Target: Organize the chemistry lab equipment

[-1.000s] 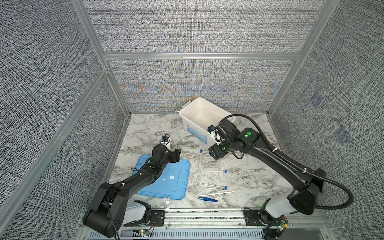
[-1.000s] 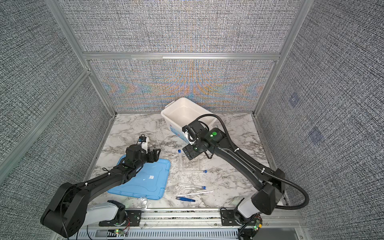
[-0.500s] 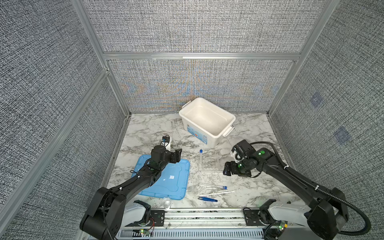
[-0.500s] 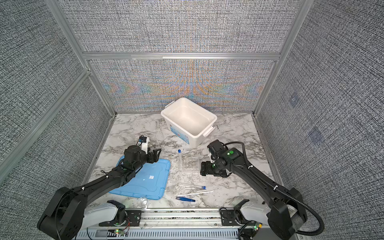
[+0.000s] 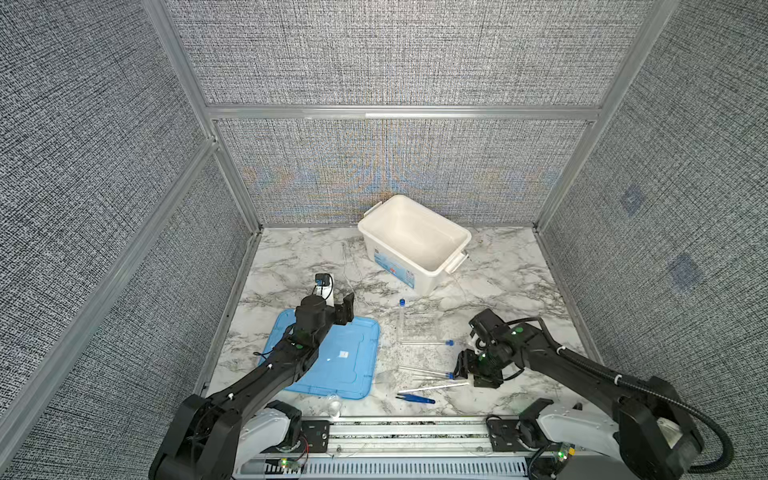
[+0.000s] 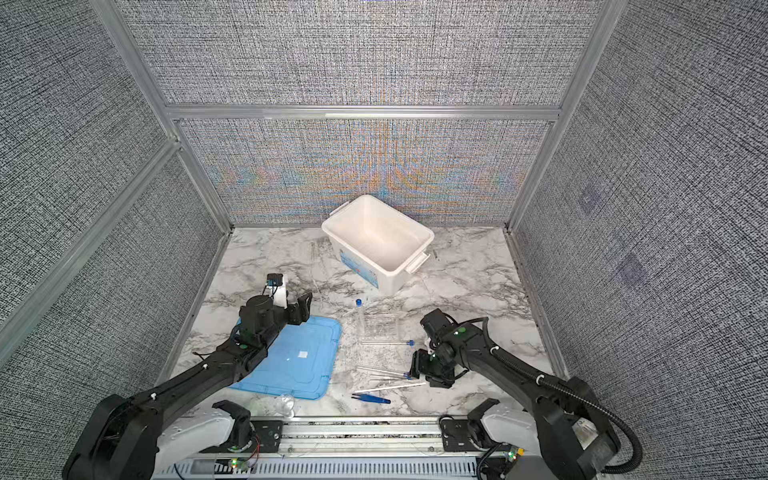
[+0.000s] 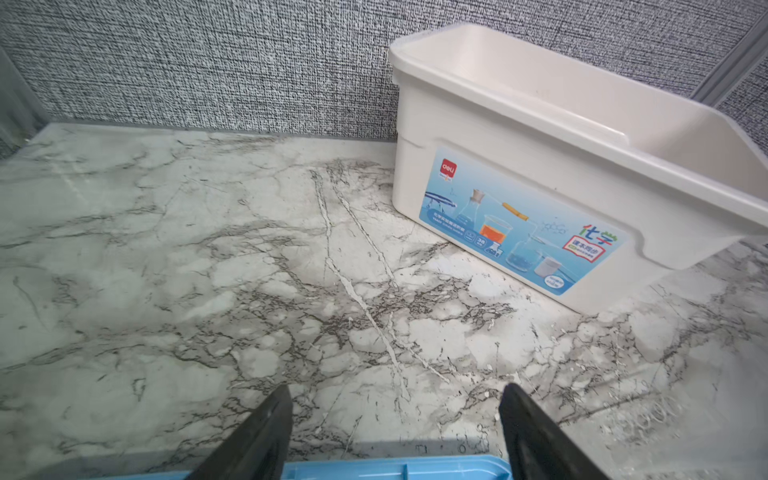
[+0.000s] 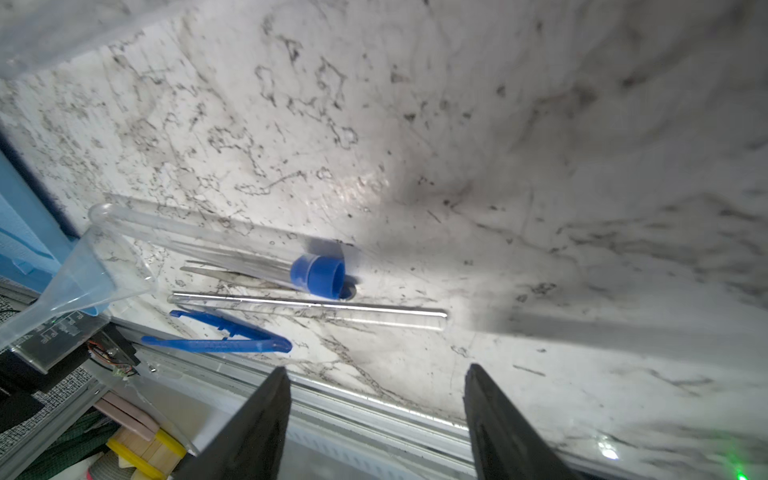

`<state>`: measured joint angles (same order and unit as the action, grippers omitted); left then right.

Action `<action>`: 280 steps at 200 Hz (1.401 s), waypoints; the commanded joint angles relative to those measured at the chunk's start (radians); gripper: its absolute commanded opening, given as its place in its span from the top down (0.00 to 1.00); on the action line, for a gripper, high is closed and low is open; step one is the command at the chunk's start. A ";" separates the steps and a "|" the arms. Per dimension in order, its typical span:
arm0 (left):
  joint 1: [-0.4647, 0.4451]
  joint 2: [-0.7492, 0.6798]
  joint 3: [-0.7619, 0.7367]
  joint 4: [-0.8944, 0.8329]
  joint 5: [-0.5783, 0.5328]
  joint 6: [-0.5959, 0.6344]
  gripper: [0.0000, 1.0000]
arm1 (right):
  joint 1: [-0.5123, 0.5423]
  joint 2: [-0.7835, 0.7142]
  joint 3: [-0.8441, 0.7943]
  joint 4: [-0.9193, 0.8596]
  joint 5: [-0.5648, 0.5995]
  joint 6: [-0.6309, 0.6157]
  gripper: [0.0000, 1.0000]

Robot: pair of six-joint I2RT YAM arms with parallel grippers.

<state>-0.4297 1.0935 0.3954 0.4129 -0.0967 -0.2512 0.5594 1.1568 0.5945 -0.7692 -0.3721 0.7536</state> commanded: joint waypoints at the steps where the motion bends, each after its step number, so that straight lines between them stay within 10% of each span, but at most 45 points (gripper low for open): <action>1: -0.001 -0.012 -0.013 0.041 -0.074 0.041 0.21 | 0.008 -0.022 -0.013 0.027 -0.022 0.106 0.38; 72: -0.001 -0.002 -0.032 0.068 -0.078 0.029 0.21 | 0.007 -0.016 0.065 -0.009 0.013 0.587 0.50; 114: -0.001 -0.011 -0.023 0.035 -0.025 -0.009 0.21 | -0.055 0.000 0.109 -0.002 0.191 0.615 0.54; 280: -0.001 -0.023 -0.038 0.028 -0.054 -0.024 0.21 | -0.131 0.323 0.196 0.210 0.104 0.922 0.58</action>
<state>-0.4301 1.0779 0.3550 0.4461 -0.1284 -0.2810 0.4320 1.4548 0.7807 -0.5404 -0.2848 1.6497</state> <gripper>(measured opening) 0.791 0.419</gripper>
